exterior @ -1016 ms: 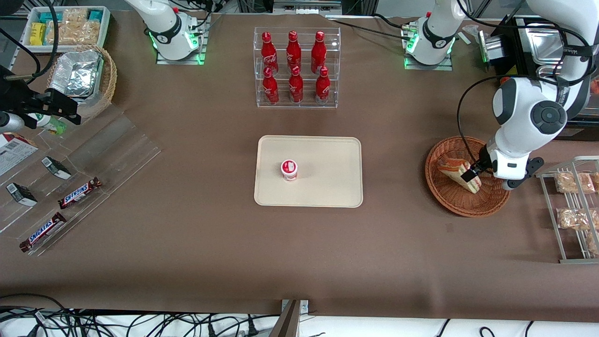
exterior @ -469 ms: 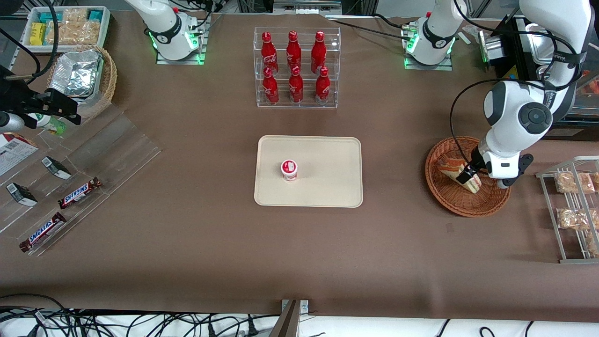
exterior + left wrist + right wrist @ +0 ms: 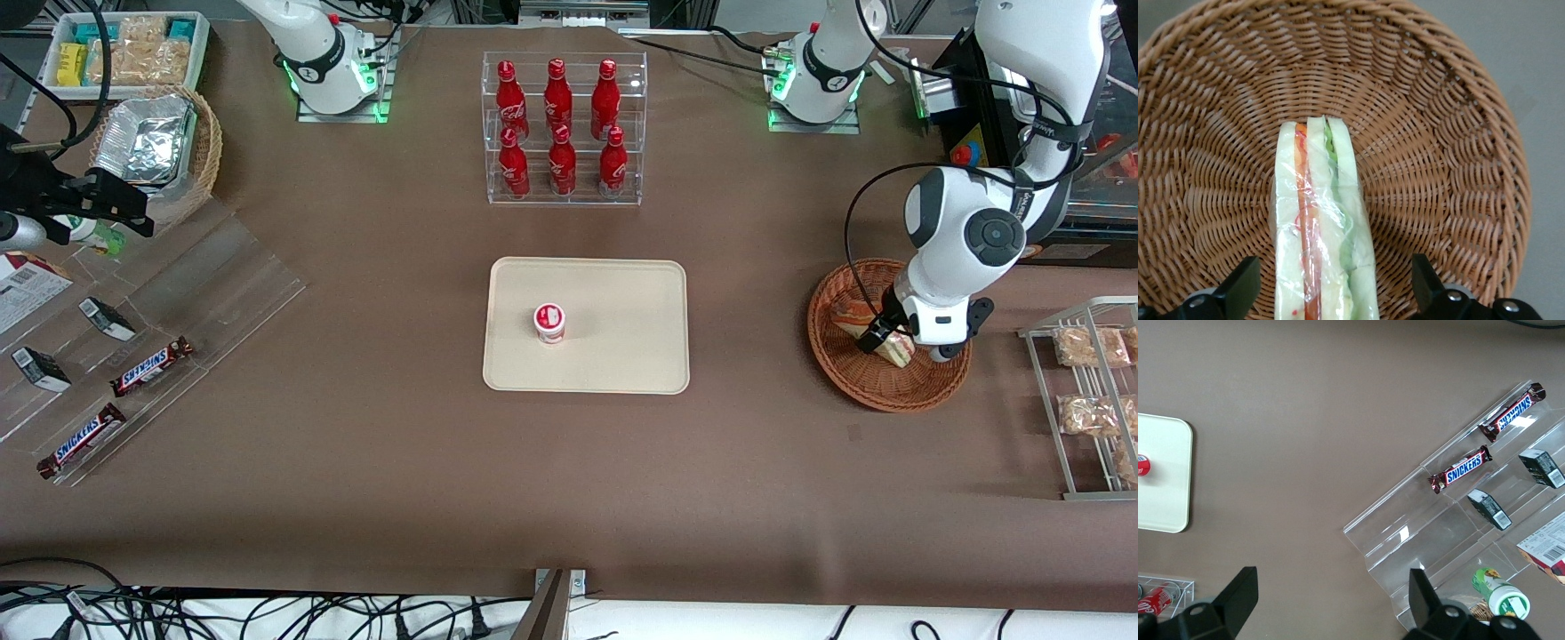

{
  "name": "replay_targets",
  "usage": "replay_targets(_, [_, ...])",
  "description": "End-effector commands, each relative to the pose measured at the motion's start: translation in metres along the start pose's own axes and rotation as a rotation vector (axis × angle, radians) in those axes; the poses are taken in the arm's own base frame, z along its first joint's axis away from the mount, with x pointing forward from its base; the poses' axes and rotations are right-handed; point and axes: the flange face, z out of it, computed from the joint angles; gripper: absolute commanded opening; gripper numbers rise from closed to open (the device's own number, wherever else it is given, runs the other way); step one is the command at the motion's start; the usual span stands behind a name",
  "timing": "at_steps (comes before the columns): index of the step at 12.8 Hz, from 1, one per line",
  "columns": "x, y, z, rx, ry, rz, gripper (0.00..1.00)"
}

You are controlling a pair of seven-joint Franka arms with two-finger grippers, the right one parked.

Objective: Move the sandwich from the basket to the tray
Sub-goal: 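Close the left gripper on the sandwich and lift it from the basket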

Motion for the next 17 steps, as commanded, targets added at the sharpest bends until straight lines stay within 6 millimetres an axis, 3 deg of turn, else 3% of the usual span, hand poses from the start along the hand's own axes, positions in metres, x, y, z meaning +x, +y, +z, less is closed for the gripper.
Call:
replay_targets(1, [-0.002,0.000,0.004,0.007,0.015,-0.004,0.59])
replay_targets(2, [-0.002,-0.001,0.008,0.013,0.010,-0.003,0.24])
replay_targets(3, [-0.003,-0.001,0.009,0.014,0.009,-0.002,0.03])
replay_targets(6, [-0.002,0.000,0.003,0.007,0.017,0.003,0.00])
replay_targets(9, [0.003,0.000,-0.037,0.029,0.016,0.037,0.00])
replay_targets(11, [0.010,0.006,-0.077,0.041,0.020,0.089,0.00])
replay_targets(15, [-0.008,0.065,-0.161,0.009,-0.015,0.235,0.00])
replay_targets(17, [-0.028,0.089,-0.188,-0.038,-0.055,0.325,0.00])
